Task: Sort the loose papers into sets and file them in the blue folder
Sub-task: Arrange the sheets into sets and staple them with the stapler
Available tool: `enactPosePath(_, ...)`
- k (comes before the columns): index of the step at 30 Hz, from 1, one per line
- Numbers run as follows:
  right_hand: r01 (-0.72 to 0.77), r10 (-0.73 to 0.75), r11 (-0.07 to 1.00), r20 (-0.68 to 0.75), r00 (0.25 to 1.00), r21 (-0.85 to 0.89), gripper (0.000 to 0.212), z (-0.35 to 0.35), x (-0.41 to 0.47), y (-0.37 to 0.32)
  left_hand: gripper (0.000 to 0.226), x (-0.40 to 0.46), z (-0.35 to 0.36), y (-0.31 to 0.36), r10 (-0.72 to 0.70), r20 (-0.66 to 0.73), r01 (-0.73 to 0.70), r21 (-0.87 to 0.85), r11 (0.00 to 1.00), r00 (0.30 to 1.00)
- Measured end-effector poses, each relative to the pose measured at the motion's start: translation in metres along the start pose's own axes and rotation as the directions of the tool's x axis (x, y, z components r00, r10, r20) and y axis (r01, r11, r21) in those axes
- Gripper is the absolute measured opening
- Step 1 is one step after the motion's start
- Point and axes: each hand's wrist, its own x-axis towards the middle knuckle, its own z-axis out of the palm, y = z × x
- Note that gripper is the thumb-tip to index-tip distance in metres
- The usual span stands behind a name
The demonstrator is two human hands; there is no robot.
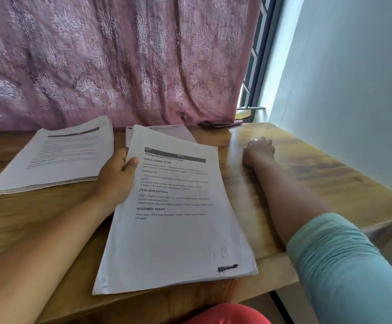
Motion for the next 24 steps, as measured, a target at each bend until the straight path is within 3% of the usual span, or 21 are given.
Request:
enactPosePath(4,0.034,-0.030,0.998,-0.080,0.996,0.052,0.039,0.000,-0.006,-0.011,0.020,-0.001,0.001,-0.001,0.023,0.004,-0.023,-0.028,0.999,1.000)
enactPosePath(8,-0.111,0.096,0.960,0.072,0.993,0.256,0.067,-0.024,-0.034,-0.015,0.018,-0.005,-0.004,0.002,0.058,0.020,-0.057,-0.052,0.997,0.998)
enactPosePath(10,-0.151,0.103,0.932,0.159,0.982,0.330,0.046,-0.041,-0.052,-0.016,0.023,-0.007,-0.007,0.001,0.059,0.014,-0.058,-0.066,0.996,0.998)
enactPosePath(11,-0.178,0.089,0.881,0.216,0.972,0.439,0.031,-0.046,-0.061,-0.017,0.024,-0.009,-0.009,0.001,0.054,0.008,-0.053,-0.072,0.996,0.999)
enactPosePath(12,-0.245,0.067,0.764,0.305,0.950,0.596,0.020,-0.051,-0.075,-0.020,0.024,-0.011,-0.012,0.001,0.046,0.000,-0.046,-0.081,0.996,0.999)
enactPosePath(14,-0.402,-0.057,0.384,0.455,0.888,0.831,0.012,-0.057,-0.098,-0.028,0.022,-0.014,-0.019,-0.001,0.029,-0.006,-0.029,-0.102,0.994,1.000)
enactPosePath(16,-0.404,-0.154,0.139,0.422,0.893,0.904,0.009,-0.063,-0.114,-0.038,0.019,-0.019,-0.030,-0.002,0.016,-0.008,-0.016,-0.124,0.992,1.000)
enactPosePath(18,-0.310,-0.156,0.046,0.314,0.937,0.949,0.011,-0.077,-0.122,-0.052,0.016,-0.023,-0.045,-0.004,0.020,-0.020,-0.023,-0.143,0.989,1.000)
enactPosePath(21,-0.152,-0.219,-0.003,0.147,0.965,0.988,0.019,-0.104,-0.129,-0.071,0.015,-0.034,-0.066,-0.010,0.010,-0.017,-0.013,-0.148,0.989,1.000)
enactPosePath(24,-0.100,-0.448,-0.133,0.030,0.893,0.986,0.017,-0.122,-0.146,-0.103,0.015,-0.045,-0.083,-0.017,0.048,-0.025,-0.050,-0.109,0.993,0.999)
